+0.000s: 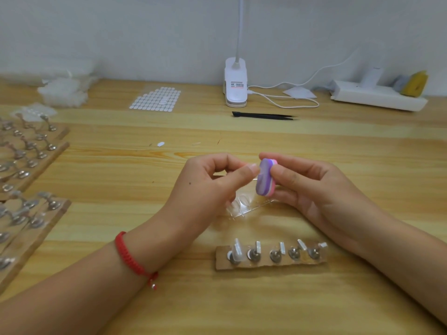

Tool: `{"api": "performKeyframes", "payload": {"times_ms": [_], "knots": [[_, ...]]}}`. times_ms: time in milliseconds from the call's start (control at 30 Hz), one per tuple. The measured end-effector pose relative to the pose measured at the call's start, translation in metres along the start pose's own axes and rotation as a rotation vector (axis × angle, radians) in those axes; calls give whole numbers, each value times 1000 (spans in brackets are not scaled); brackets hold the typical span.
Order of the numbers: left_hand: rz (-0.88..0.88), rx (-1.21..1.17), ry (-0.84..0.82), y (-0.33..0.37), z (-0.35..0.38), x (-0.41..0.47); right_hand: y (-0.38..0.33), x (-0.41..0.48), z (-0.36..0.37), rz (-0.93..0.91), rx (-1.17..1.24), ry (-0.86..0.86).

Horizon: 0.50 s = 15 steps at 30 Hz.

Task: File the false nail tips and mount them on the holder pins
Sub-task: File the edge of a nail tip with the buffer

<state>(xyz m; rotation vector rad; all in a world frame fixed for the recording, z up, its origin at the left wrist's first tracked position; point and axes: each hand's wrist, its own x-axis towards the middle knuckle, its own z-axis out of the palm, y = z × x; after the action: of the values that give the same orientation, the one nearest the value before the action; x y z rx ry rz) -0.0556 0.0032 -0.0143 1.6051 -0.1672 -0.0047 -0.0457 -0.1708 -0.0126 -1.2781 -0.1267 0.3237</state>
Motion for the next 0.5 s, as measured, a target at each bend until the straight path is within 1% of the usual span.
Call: {"api": "performKeyframes", "payload": {"times_ms": [100, 233, 333, 500], "knots": [[-9, -1, -28, 0, 1, -1, 0, 1, -2, 2, 39, 22], [2, -13, 2, -1, -1, 0, 1, 0, -1, 2, -26, -15], [-8, -5, -34, 0, 1, -1, 0, 1, -3, 9, 23, 21], [-1, -16, 16, 1, 0, -1, 1, 0, -3, 18, -15, -37]]}}
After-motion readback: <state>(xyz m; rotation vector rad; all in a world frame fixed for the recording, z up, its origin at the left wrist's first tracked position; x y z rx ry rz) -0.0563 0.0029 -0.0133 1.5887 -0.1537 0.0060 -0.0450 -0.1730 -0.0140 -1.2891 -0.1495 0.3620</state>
